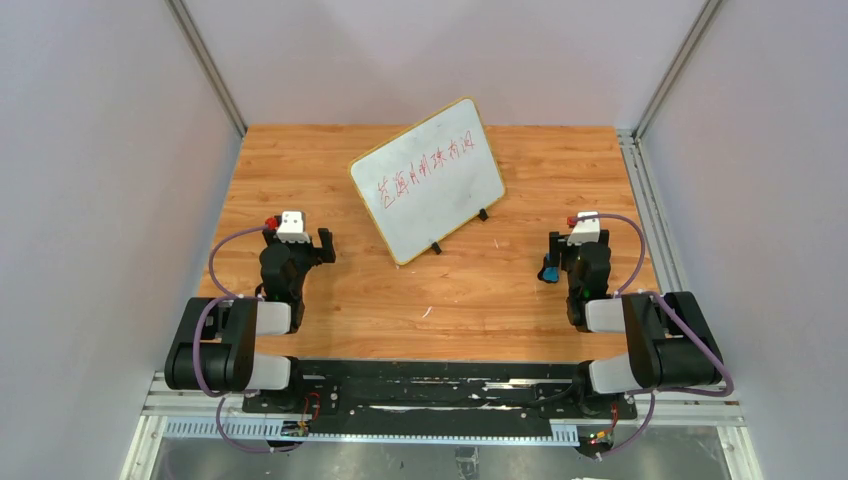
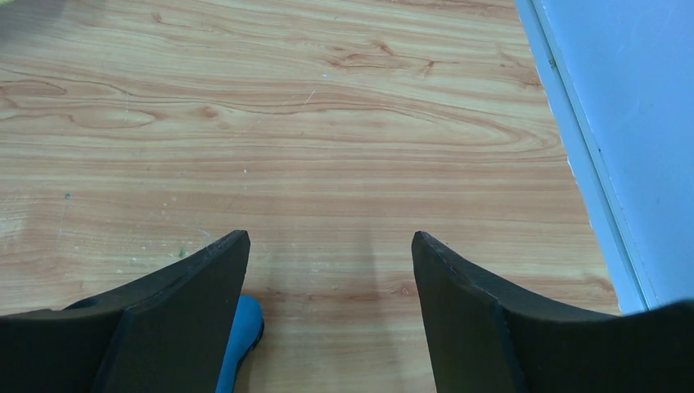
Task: Erase the whiteboard
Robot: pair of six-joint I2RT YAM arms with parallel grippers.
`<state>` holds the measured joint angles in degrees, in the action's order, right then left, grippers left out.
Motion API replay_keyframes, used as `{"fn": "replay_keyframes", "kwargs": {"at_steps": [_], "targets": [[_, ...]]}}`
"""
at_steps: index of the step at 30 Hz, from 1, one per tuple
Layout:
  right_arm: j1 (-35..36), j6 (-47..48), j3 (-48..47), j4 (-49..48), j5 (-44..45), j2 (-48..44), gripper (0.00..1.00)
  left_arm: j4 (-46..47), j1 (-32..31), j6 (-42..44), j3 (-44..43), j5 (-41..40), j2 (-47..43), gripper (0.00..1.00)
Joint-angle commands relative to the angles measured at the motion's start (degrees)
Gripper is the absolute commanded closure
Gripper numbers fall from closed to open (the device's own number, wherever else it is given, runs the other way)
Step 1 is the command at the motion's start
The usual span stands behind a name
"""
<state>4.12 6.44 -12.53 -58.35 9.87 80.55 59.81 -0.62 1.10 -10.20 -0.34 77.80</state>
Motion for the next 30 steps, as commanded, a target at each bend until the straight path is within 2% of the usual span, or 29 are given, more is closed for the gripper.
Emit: {"fn": "replay_keyframes", "kwargs": {"at_steps": [1, 18, 19, 20, 22, 24, 25, 26, 28, 30], "targets": [[-1.05, 0.15, -0.43, -0.53, -0.99, 0.31, 0.25, 1.10, -0.43, 0.74, -1.14, 0.04, 0.29, 0.01], [-0.82, 1.52, -0.14, -0.84, -2.80, -0.97, 0.27, 1.10, -0.48, 0.72, -1.14, 0.04, 0.35, 0.02], [-0.31, 1.78, -0.82, 2.37, -2.98, -3.51, 0.31, 1.10, -0.44, 0.74, -1.14, 0.01, 0.31, 0.02], [0.59, 1.54, -3.38, 10.70, -2.11, -6.93, 0.35, 1.10, -0.43, 0.74, -1.14, 0.01, 0.33, 0.02], [1.22, -4.18, -12.46, 33.00, -1.68, -13.04, 0.46, 1.10, -0.44, 0.74, -1.19, 0.02, 0.41, 0.02], [1.24, -9.80, -21.27, 49.34, -3.96, -15.71, 0.67, 1.10, -0.43, 0.70, -1.22, 0.01, 0.40, 0.02], [1.24, -10.27, -25.12, 54.88, -6.76, -16.37, 0.89, 1.05, -0.43, 0.74, -1.23, 0.03, 0.40, 0.02], [1.17, -10.99, -28.32, 59.10, -9.78, -16.81, 0.98, 1.08, -0.43, 0.74, -1.19, 0.06, 0.38, 0.02], [1.05, -14.48, -32.77, 63.63, -17.35, -17.73, 0.99, 1.10, -0.43, 0.74, -1.21, -0.01, 0.39, 0.02], [1.05, -23.08, -35.44, 67.48, -20.81, -18.53, 0.99, 1.10, -0.45, 0.72, -1.15, -0.01, 0.28, 0.02]]}}
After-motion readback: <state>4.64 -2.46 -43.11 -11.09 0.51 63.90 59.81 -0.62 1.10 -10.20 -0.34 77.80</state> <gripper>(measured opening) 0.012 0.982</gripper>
